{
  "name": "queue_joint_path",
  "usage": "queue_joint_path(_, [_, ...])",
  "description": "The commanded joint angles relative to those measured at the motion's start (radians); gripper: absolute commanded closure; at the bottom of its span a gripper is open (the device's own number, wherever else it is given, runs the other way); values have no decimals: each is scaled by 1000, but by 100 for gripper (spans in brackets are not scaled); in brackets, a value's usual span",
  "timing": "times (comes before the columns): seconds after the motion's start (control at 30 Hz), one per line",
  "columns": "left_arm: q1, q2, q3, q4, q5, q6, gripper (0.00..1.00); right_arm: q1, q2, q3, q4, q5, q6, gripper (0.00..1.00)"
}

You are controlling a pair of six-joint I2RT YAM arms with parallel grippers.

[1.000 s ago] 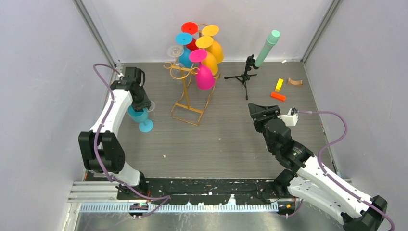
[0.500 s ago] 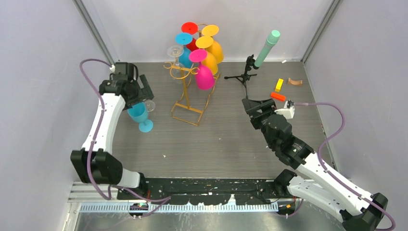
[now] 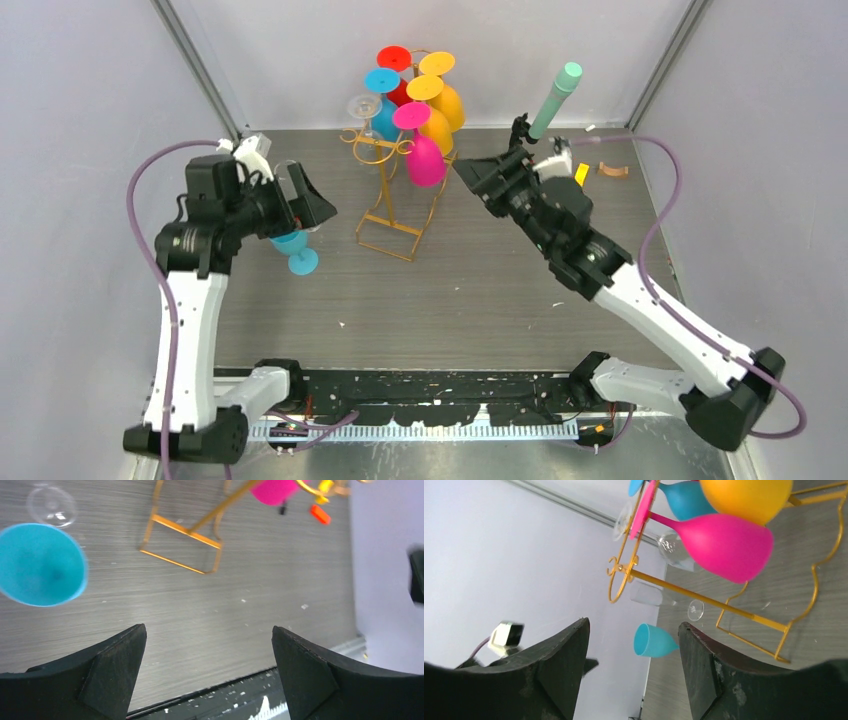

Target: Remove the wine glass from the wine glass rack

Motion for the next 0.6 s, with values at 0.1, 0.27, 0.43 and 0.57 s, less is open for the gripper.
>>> queue_joint_path(0.1, [-15,-129,-24,10,240,51,0,-33,302,429,-245,-50,-118,32])
queue_joint_path(0.27, [-41,-164,-39,-3,244,55,0,-85,436,548,-237,-97,-146,32])
queue_joint_path(0.43, [-65,-171,-46,-1,253,66,0,-154,522,621,-217,-137,-121,33])
queue_joint_path(0.57, [-74,-171,-51,1,244,73,0,-182,591,675,-189,-213,-101,35])
